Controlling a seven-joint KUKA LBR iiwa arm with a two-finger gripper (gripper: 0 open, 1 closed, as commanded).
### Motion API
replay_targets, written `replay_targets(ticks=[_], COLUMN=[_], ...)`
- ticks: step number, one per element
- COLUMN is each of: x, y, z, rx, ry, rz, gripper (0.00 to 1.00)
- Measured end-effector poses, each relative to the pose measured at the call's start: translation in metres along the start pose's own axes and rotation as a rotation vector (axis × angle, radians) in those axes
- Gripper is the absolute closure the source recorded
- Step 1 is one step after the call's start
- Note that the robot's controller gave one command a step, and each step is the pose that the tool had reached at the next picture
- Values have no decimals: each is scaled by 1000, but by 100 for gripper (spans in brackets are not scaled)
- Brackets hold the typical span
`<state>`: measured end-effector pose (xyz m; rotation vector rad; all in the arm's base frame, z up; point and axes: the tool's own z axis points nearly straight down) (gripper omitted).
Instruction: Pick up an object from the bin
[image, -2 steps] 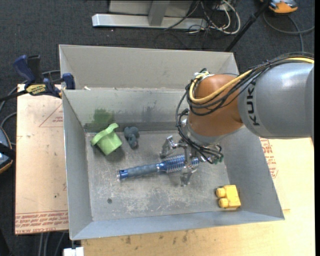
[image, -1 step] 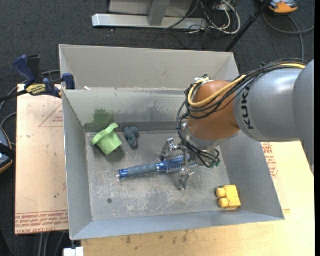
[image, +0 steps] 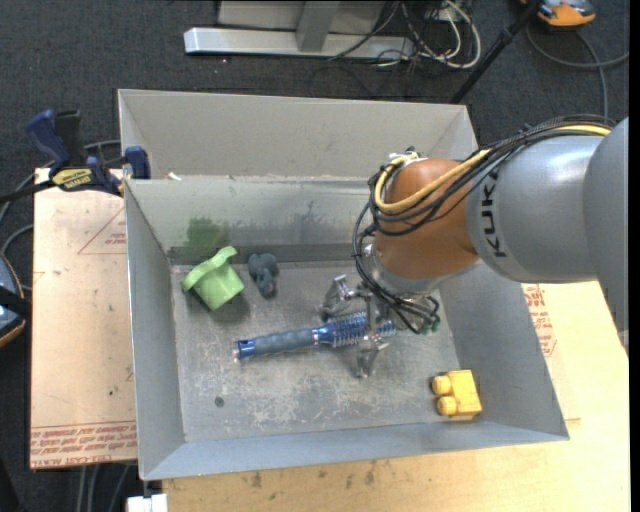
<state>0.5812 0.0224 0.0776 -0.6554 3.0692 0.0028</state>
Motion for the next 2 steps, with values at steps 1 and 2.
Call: replay_targets(ticks=[1, 2], x=[-2, -5], y=[-1, -1], z=[-3, -88], rx=[2, 4], ry=[-7, -6], rz=[2, 4], gripper=[100, 100])
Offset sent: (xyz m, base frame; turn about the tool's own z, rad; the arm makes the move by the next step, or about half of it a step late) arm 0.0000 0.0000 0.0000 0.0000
